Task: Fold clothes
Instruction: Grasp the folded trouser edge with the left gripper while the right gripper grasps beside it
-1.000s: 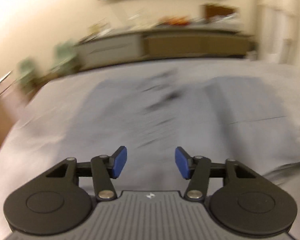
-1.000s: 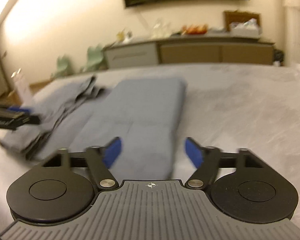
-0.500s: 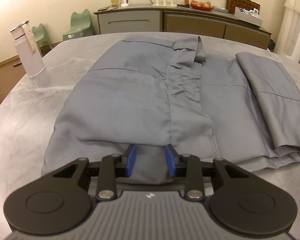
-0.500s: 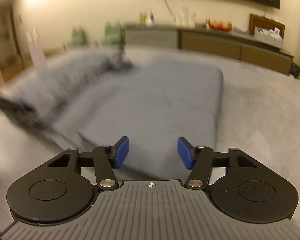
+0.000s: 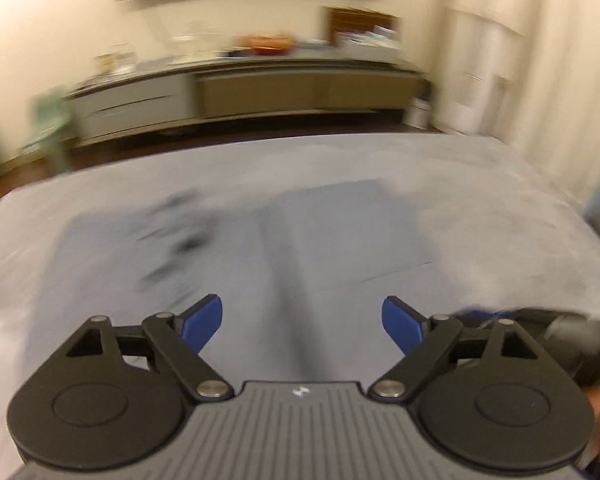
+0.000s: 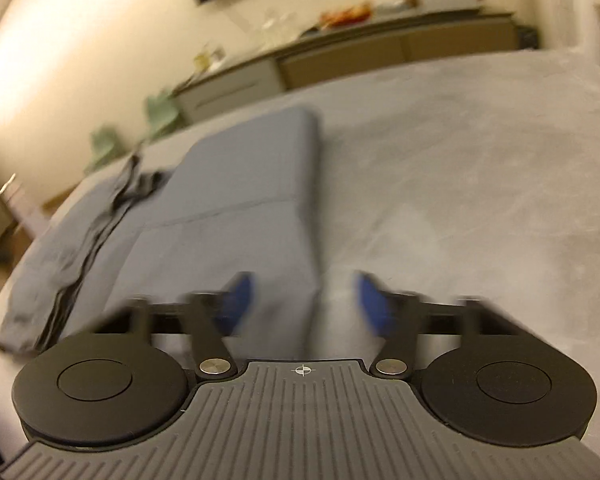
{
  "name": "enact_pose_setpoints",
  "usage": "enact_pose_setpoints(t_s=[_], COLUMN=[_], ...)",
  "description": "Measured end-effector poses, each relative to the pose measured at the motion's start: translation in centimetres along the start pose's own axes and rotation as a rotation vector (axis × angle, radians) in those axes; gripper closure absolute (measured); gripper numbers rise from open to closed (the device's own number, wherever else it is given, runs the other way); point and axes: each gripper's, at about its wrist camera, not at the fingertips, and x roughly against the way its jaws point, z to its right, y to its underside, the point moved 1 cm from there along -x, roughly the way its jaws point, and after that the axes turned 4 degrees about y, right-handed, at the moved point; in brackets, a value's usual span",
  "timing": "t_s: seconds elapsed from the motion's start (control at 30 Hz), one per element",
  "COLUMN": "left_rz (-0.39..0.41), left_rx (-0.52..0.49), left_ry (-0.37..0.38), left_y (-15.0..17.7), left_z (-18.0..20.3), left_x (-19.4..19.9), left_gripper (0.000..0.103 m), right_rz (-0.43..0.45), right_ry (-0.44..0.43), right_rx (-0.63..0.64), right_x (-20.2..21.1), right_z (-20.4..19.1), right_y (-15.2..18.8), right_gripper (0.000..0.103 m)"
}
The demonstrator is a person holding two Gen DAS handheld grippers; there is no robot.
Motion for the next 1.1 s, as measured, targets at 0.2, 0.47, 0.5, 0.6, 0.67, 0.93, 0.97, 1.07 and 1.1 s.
enact_pose_setpoints(t_s=[0.2, 0.47, 0.5, 0.6, 0.67, 0.93, 0.97, 1.07, 1.1], left_rz=[-0.218, -0.355, -0.350, -0.323, -0.296, -0.088, -0.059, 0.028, 0.057], left_rx=[-0.187, -0.272, -0.238, -0.163, -0.124, 0.088, 0.114, 0.194, 0.220], left_ry=[-0.013, -0.051, -0.036, 0.016, 0.061, 0.320, 0.328, 0.351, 0.358], left_y=[-6.9, -6.3, -6.6, -7.2, -7.6, -8.8, -8.1, -5.7, -5.0], left_z=[9.2, 9.6, 9.3, 9.4, 9.8, 2.3, -0.2, -7.7, -10.2], left_x=[-12.2, -16.9, -16.9, -16.4, -15.8, -7.6, -6.1, -1.7, -0.2], left_gripper=[0.014, 0.086, 0.087, 0.089, 0.089, 0.090, 0.090, 0.090, 0.090], right_rz=[0.180, 0.259, 0.250, 0.161, 0.077, 0.239, 0.271, 0.340, 0.347], right_ry=[-0.045, -0.022, -0.008, -0.014, -0.035, 0.046, 0.047, 0.028, 0.011], right_rx=[0.182, 0.230, 0.214, 0.216, 0.182, 0.242, 0.279, 0.432, 0.486], right_x=[2.7, 2.8, 2.4, 0.5, -0.5, 5.2, 5.9, 7.1, 7.1], right_z=[-3.7, -4.3, -4.2, -4.0, -3.4, -6.0, -7.3, -13.1, -15.5], right_y=[0.0, 0.7, 0.7, 0.7, 0.5, -2.8, -3.0, -3.2, -3.0], right_gripper=[0.094, 0.049, 0.013, 0.027, 0.061, 0.092, 0.092, 0.093, 0.093])
